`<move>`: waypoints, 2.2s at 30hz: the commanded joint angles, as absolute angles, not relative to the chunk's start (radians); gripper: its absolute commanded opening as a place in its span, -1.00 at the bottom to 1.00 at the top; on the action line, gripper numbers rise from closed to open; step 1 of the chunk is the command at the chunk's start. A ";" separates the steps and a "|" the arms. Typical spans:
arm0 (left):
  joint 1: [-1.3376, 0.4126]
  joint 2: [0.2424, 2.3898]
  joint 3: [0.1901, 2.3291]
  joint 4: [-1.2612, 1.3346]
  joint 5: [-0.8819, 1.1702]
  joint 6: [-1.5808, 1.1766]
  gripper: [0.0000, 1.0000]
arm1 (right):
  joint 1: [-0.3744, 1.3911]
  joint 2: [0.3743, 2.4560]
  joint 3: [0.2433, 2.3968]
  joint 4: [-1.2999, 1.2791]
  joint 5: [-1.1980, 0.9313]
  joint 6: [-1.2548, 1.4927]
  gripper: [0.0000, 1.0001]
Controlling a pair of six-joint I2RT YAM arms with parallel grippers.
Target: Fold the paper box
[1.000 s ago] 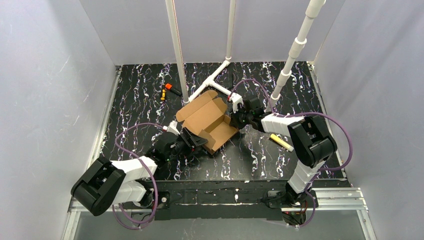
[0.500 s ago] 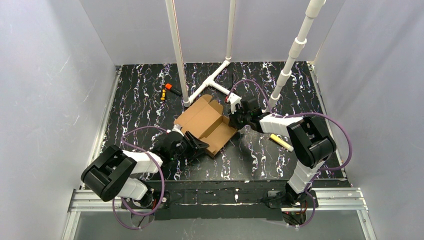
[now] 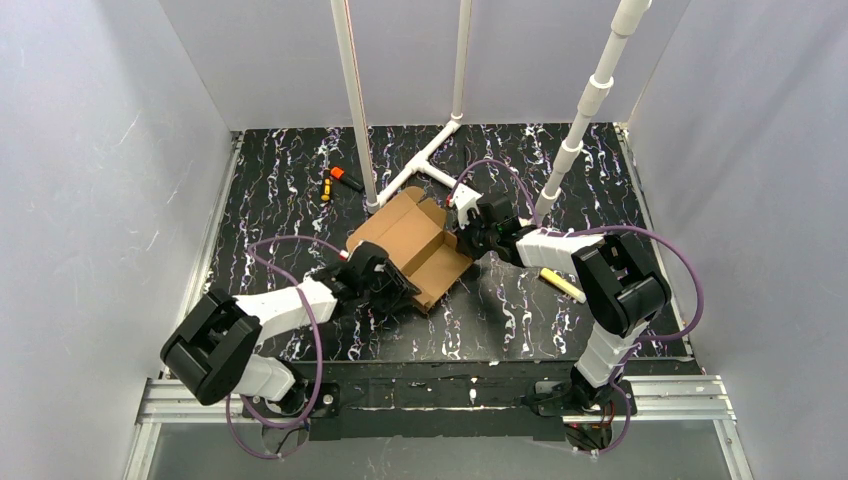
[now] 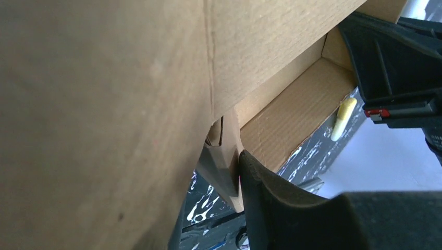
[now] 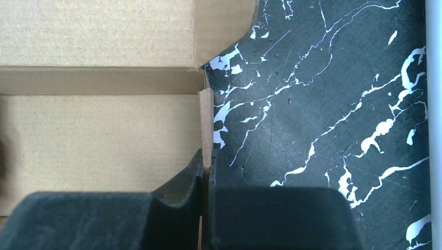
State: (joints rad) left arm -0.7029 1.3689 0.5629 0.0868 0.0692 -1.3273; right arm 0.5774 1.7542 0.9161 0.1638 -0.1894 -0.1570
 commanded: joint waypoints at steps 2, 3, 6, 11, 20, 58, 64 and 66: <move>-0.730 1.430 0.714 -0.298 -0.020 -1.280 -0.32 | 0.598 1.758 0.929 0.105 -0.203 -0.140 -0.84; -0.736 1.444 0.728 -0.314 -0.020 -1.278 -0.37 | 0.598 1.755 0.929 0.104 -0.203 -0.138 -0.84; -0.750 1.487 0.772 -0.354 -0.020 -1.263 -0.51 | 0.598 1.752 0.928 0.104 -0.205 -0.139 -0.84; -0.774 1.540 0.855 -0.432 -0.045 -1.202 -1.00 | 0.609 1.756 0.929 0.103 -0.210 -0.140 -0.85; -0.785 1.534 0.901 -0.507 -0.161 -1.004 -1.00 | 0.623 1.732 0.943 0.067 -0.402 -0.166 -0.11; -0.775 1.605 1.052 -0.736 -0.286 -0.808 -0.73 | 0.666 1.673 0.956 0.026 -0.327 -0.189 -0.10; -0.775 1.535 1.052 -0.743 -0.303 -0.779 -0.23 | 0.665 1.671 0.962 0.018 -0.325 -0.199 -0.03; -0.774 1.528 1.054 -0.744 -0.308 -0.769 -0.20 | 0.665 1.672 0.961 0.018 -0.325 -0.199 -0.03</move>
State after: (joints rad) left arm -0.7700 1.5940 1.0264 -0.7071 -0.2634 -0.8047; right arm 0.6598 1.6726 0.9207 0.0071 -0.3172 -0.1883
